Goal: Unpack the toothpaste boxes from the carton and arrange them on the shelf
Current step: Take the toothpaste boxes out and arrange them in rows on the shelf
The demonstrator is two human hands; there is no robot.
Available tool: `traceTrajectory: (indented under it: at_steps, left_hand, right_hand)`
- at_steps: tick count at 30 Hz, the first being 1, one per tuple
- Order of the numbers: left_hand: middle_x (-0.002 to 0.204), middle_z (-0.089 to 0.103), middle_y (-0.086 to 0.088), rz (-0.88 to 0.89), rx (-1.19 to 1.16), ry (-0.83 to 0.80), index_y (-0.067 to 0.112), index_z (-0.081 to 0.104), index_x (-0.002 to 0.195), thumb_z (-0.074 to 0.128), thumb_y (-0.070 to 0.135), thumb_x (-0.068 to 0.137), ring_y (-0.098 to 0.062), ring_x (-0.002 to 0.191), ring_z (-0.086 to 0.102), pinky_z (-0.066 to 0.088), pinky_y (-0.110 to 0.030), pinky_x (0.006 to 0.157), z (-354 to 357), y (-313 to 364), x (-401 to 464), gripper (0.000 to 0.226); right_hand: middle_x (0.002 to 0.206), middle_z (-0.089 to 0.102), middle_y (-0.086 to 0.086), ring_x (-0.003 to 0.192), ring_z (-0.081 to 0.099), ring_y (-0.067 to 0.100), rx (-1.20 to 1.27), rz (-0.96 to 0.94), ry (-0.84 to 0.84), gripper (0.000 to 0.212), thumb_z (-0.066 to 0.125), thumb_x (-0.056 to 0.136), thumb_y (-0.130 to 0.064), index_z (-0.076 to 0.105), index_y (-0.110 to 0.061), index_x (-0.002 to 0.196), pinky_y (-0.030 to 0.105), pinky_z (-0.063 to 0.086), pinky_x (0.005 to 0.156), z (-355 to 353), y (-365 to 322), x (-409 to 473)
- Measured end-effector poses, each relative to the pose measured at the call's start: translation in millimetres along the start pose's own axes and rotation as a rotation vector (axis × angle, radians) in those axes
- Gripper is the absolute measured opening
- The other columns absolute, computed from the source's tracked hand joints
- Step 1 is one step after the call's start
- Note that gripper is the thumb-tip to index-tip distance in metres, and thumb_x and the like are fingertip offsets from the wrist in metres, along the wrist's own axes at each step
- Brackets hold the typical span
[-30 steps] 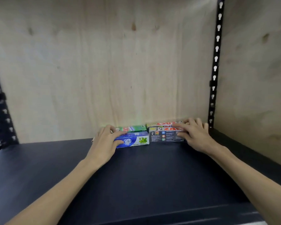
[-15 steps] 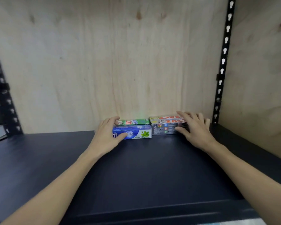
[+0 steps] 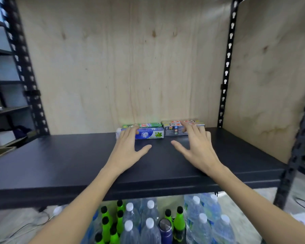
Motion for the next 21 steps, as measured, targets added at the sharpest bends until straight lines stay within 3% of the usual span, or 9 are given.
traceTrajectory:
  at_steps: [6, 10, 12, 15, 21]
  left_hand:
    - [0.125, 0.054, 0.012, -0.084, -0.098, 0.011, 0.024, 0.045, 0.14, 0.064, 0.052, 0.089, -0.008, 0.123, 0.043, 0.04, -0.036, 0.107, -28.3, 42.7, -58.3, 0.061]
    - [0.138, 0.045, 0.014, -0.073, -0.106, 0.174, 0.027, 0.047, 0.14, 0.065, 0.042, 0.091, -0.004, 0.133, 0.034, 0.027, -0.026, 0.113, -39.3, 73.5, -138.2, 0.054]
    - [0.141, 0.042, 0.01, -0.09, -0.128, 0.24, 0.023, 0.048, 0.141, 0.068, 0.034, 0.091, -0.005, 0.136, 0.032, 0.024, -0.021, 0.114, -35.0, 76.2, -183.8, 0.055]
    - [0.14, 0.04, 0.013, -0.217, -0.183, 0.195, 0.025, 0.041, 0.145, 0.067, 0.036, 0.091, -0.004, 0.134, 0.032, 0.025, -0.016, 0.111, -12.1, 60.6, -250.1, 0.061]
    - [0.129, 0.048, 0.008, -0.492, -0.133, 0.055, 0.021, 0.043, 0.14, 0.067, 0.041, 0.09, -0.01, 0.123, 0.043, 0.036, -0.029, 0.104, 46.2, 8.2, -374.1, 0.058]
  right_hand:
    - [0.12, 0.053, -0.012, 0.112, 0.042, 0.014, 0.223, 0.09, 0.001, 0.065, 0.059, 0.093, -0.057, 0.044, -0.023, 0.147, 0.031, 0.031, 0.089, -25.0, -48.4, -67.7]
    - [0.122, 0.052, -0.011, 0.114, 0.041, 0.013, 0.303, 0.172, 0.136, 0.058, 0.068, 0.091, -0.047, 0.049, -0.026, 0.142, 0.028, 0.033, 0.099, -33.5, -81.6, -133.1]
    - [0.125, 0.051, -0.011, 0.116, 0.042, 0.013, 0.347, 0.212, 0.127, 0.059, 0.069, 0.091, -0.044, 0.048, -0.025, 0.143, 0.023, 0.028, 0.103, -25.9, -95.7, -167.5]
    - [0.125, 0.051, -0.01, 0.115, 0.043, 0.013, 0.389, 0.27, 0.111, 0.059, 0.066, 0.092, -0.045, 0.047, -0.022, 0.143, 0.021, 0.027, 0.102, -6.9, -112.5, -223.0]
    - [0.123, 0.052, -0.009, 0.114, 0.042, 0.014, 0.424, 0.47, -0.093, 0.061, 0.071, 0.091, -0.041, 0.045, -0.023, 0.144, 0.033, 0.034, 0.101, 63.0, -121.8, -344.7]
Point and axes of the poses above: each hand's wrist, its own x-axis towards the middle knuckle, its own z-axis out of the palm, y = z × x, the point moved 6 cm from there along x, towards the middle knuckle
